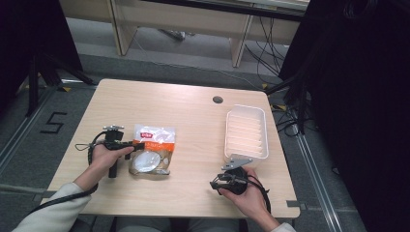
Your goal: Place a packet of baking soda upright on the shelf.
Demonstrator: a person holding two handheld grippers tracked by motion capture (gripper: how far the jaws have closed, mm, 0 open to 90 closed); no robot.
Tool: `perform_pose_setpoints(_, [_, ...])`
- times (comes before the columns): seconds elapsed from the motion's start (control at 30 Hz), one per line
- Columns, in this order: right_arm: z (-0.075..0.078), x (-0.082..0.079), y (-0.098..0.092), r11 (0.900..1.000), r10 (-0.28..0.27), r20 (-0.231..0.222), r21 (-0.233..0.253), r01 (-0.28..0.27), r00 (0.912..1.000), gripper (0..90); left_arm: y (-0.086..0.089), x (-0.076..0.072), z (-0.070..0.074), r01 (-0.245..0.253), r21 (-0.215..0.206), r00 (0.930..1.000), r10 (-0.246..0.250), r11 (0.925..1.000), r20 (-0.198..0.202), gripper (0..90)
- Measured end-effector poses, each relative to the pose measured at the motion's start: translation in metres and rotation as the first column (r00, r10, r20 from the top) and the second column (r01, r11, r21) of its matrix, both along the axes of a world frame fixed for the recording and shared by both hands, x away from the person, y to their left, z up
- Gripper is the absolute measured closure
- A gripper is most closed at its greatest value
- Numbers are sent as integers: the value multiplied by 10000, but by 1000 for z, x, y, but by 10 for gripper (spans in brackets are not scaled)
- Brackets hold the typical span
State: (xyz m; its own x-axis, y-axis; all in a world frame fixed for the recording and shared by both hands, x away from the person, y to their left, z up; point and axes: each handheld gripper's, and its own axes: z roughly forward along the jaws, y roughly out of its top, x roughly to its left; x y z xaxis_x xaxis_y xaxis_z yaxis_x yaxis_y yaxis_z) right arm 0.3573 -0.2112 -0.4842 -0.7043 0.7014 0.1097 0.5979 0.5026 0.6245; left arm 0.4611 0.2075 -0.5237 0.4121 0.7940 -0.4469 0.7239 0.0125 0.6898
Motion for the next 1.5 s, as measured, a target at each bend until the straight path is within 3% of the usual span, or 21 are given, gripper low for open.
perform_pose_setpoints(0.03, [2, 0, -1, 9997, 84, -125, -209, -87, 9999, 540, 0, 0, 0, 145, 220, 9997, -150, 9997, 218, 627])
perform_pose_setpoints(0.17, [0, 0, 0, 10000, 24, 37, -14, -24, 10000, 541, -1, -1, 2, 312, 372, 9989, -325, 9988, 341, 699])
perform_pose_setpoints(0.2, [-2, 1, 0, 9998, 114, 392, -165, -108, 9992, 541, -1, -2, 2, 371, 431, 9984, -388, 9984, 401, 699])
perform_pose_setpoints(0.23, [0, 0, 0, 10000, 16, 39, -57, -16, 10000, 541, -2, -2, 2, 358, 437, 9983, -377, 9984, 442, 718])
perform_pose_setpoints(0.27, [2, 0, -1, 9996, 118, -77, -259, -120, 9999, 541, -2, -3, 3, 408, 507, 9979, -432, 9979, 476, 746])
perform_pose_setpoints(0.3, [-1, 1, 0, 10000, 2, 133, 62, -3, 9999, 541, 1, -3, 3, 602, 795, 9963, -648, 9950, 569, 785])
perform_pose_setpoints(0.37, [0, 1, -1, 10000, 25, 46, -55, -25, 10000, 541, 0, -3, 3, 512, 714, 9965, -557, 9961, 625, 869])
perform_pose_setpoints(0.4, [1, 1, -2, 9995, 103, 88, -299, -101, 9999, 541, -1, -4, 3, 536, 672, 9961, -581, 9963, 661, 879])
perform_pose_setpoints(0.57, [1, 2, -3, 9995, 127, 77, -273, -124, 9999, 541, -1, -5, 4, 621, 664, 9952, -669, 9959, 720, 891])
perform_pose_setpoints(0.67, [-1, 3, -2, 10000, 29, 268, -69, -27, 9996, 541, 0, -6, 6, 692, 475, 9940, -729, 9965, 811, 893])
perform_pose_setpoints(0.7, [0, 2, -3, 10000, -18, 72, -86, 18, 10000, 541, 0, -7, 7, 697, 384, 9936, -728, 9968, 864, 893])
perform_pose_setpoints(0.8, [1, 4, -5, 9995, 143, 162, -282, -138, 9998, 539, 1, -10, 11, 773, 365, 9906, -809, 9963, 1105, 895])
perform_pose_setpoints(0.83, [-1, 4, -4, 9999, 55, 408, -118, -51, 9992, 539, 1, -11, 12, 798, 254, 9897, -822, 9965, 1175, 896])
perform_pose_setpoints(1.0, [4, 2, -5, 9998, -6, 58, -187, 7, 10000, 536, 4, -17, 19, 923, -323, 9856, -867, 9952, 1453, 897])
perform_pose_setpoints(1.07, [3, 4, -6, 9996, 118, 284, -243, -111, 9995, 536, 6, -21, 23, 961, -513, 9842, -872, 9940, 1539, 897])
perform_pose_setpoints(1.13, [5, 4, -7, 9997, 33, 257, -222, -27, 9997, 536, 8, -29, 30, 1112, -780, 9785, -955, 9907, 1827, 897])
perform_pose_setpoints(1.2, [4, 6, -7, 10000, -17, 593, 4, 17, 9982, 535, 8, -34, 35, 1208, -878, 9743, -1011, 9888, 2015, 898])
perform_pose_setpoints(1.27, [7, 5, -7, 10000, -5, 403, -51, 7, 9992, 531, 8, -37, 37, 1236, -888, 9720, -1025, 9884, 2116, 898])
perform_pose_setpoints(1.33, [10, 8, -7, 9999, 109, 673, 77, -115, 9977, 526, 8, -44, 40, 1298, -1111, 9681, -1017, 9853, 2290, 898])
perform_pose_setpoints(1.37, [15, 8, -7, 9998, 208, 554, 58, -211, 9982, 521, 8, -46, 42, 1259, -1127, 9685, -975, 9856, 2291, 898])
perform_pose_setpoints(1.5, [28, 17, -3, 9975, 710, 789, -121, -702, 9943, 497, 11, -61, 47, 1604, -1455, 9549, -1162, 9763, 2733, 898])
